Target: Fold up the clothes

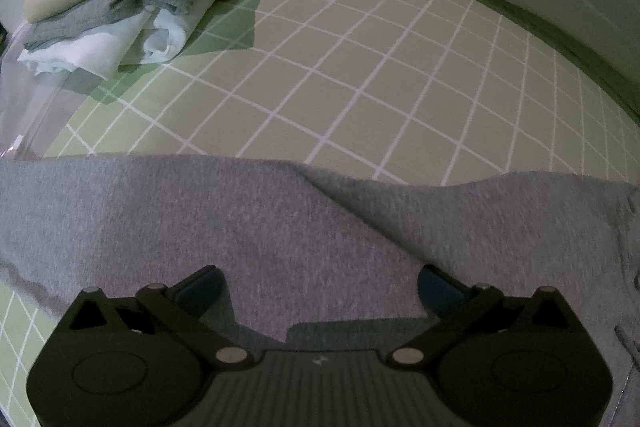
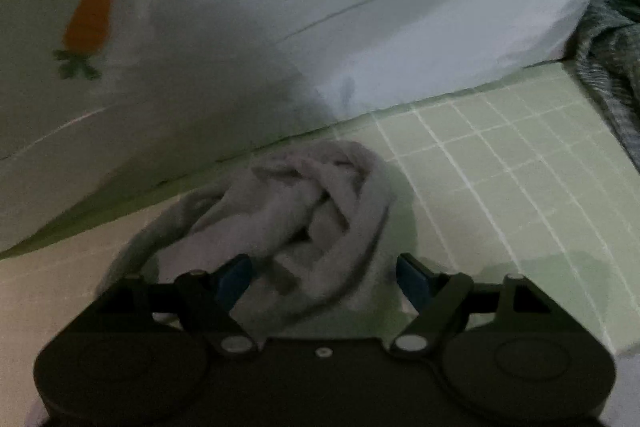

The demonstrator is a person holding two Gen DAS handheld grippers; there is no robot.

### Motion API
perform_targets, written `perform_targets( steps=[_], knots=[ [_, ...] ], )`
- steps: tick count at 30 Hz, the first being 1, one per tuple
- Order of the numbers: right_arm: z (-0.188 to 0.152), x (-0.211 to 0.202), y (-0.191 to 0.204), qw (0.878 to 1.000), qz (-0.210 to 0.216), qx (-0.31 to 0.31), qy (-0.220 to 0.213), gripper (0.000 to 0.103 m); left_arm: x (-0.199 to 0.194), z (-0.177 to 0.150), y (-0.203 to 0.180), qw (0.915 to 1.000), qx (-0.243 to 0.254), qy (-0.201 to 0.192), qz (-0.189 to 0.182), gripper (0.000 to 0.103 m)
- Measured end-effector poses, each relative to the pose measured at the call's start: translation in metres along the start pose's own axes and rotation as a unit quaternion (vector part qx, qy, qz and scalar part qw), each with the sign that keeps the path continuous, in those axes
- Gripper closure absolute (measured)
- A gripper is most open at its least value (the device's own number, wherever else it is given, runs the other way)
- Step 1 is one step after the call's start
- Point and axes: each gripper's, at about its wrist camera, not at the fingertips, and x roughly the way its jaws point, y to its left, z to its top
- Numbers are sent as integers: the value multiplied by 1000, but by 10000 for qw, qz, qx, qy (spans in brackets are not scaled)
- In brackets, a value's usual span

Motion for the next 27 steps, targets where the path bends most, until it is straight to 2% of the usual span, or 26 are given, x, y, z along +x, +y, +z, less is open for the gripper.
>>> perform_targets(
  steps=[2, 3, 4, 7, 9, 11, 12, 13, 14, 15, 17, 18, 19, 20, 22, 24, 27],
  knots=[
    [8, 10, 8, 9998, 11, -162, 104, 51, 0, 0, 0, 10000, -11, -4, 5, 0],
    [15, 13, 14, 9992, 117, -364, 130, 89, 0, 0, 0, 10000, -17, -6, 7, 0],
    [23, 13, 22, 9980, 239, -576, 89, 93, 0, 0, 0, 10000, -22, -8, 10, 0],
    [55, -16, 47, 9884, 700, -1071, -821, 94, 0, 0, 1, 10000, -32, -26, 11, 0],
    [71, -37, 56, 9799, 1017, -1097, -1320, 94, -1, 0, 1, 10000, -33, -46, 8, 0],
    [74, -47, 59, 9757, 1196, -1001, -1539, 94, -1, 0, 2, 10000, -40, -59, 3, 0],
    [68, -43, 60, 9766, 1110, -1056, -1511, 93, -1, 0, 2, 10000, -41, -56, 1, 0],
    [60, -33, 62, 9792, 931, -1214, -1335, 87, -1, 0, 3, 10000, -35, -49, -4, 0],
    [53, -19, 63, 9830, 685, -1387, -994, 80, -2, 0, 3, 10000, -30, -42, -9, 0],
    [46, -9, 61, 9867, 395, -1441, -635, 67, -2, 1, 3, 10000, -22, -34, -15, 0],
    [31, -18, 48, 9897, 304, -1280, -567, 58, -2, 2, 4, 10000, -10, -29, -28, 0],
    [23, -31, 40, 9901, 359, -1184, -660, 43, -2, 1, 5, 10000, -9, -38, -34, 0],
    [13, -48, 31, 9902, 368, -1090, -792, 22, -3, 1, 6, 10000, -25, -43, -80, 0],
    [2, -65, 22, 9902, 324, -997, -926, 15, -5, 0, 8, 9999, -54, -43, -156, 0],
    [-21, -99, 2, 9889, 321, -940, -1103, 7, -9, -2, 14, 9992, -148, -45, -356, 0],
    [-45, -125, -24, 9893, 293, -927, -1083, 0, -20, -6, 21, 9979, -268, -127, -584, 0],
    [-78, -157, -68, 9925, 84, -808, -918, 0, -42, -18, 19, 9979, 2, -357, -540, 0]
  ],
)
